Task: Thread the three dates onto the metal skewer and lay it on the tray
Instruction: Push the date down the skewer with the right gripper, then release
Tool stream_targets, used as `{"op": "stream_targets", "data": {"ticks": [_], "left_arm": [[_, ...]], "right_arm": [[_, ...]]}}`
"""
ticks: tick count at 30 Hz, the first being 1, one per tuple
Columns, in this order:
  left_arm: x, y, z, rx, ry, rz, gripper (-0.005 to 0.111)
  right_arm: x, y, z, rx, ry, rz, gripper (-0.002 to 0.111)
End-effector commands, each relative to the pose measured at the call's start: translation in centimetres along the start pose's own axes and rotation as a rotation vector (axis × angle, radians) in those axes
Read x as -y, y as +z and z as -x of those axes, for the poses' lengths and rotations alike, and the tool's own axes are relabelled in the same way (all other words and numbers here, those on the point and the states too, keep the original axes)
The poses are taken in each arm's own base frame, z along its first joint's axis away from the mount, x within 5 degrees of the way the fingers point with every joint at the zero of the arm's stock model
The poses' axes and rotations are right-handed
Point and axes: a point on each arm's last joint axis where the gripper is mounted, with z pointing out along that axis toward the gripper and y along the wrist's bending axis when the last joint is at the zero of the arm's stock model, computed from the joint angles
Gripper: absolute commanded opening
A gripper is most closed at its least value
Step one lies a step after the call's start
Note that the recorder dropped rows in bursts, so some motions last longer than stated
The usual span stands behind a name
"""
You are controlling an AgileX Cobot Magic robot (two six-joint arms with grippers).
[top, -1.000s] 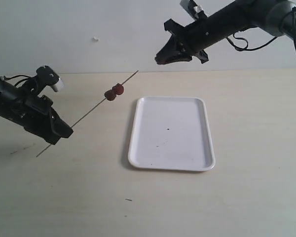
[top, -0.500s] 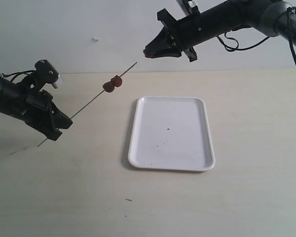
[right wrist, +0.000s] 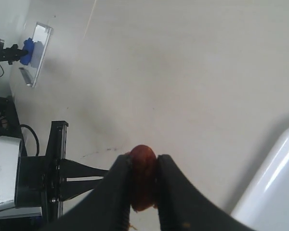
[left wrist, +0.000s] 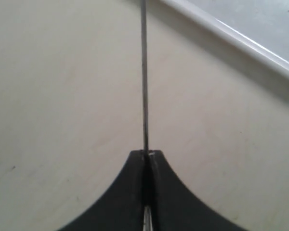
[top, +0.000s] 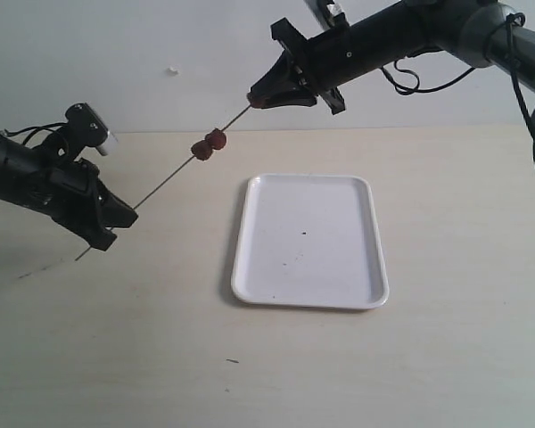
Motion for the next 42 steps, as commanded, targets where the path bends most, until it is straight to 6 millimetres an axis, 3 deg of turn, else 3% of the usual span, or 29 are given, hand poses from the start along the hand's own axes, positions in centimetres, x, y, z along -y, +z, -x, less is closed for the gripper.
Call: {"op": "stream_targets", "data": {"ticks": [1,11,17,28,42], "left_arm": [[0.4,-0.1,0.5,0.022,-0.002,-0.014,0.000],[0.5,-0.2,0.6,0.030,-0.001,-0.020,0.000],[1.2,-1.8,1.1,0.046,0.025,-0.010,0.000],[1.3,-1.8,1.7,0.115,0.076,-0.005,0.000],[1.5,-1.9,2.5,0.209,0.064,-0.034,0.000]], "right_arm": [[-0.9,-0.1,0.2,0.008,-0.022,0.013,0.019],[-0.9,-0.2,0.1,0.006,-0.025,0.004,0.019],[-0.9,-0.2,0.2,0.008,-0.023,0.010,0.019],[-1.2,-0.2,0.3,0.017,0.036,0.047,0.019],[-3.0,2.1,-0.6,-0.028,0.004,0.066,0.019]]}}
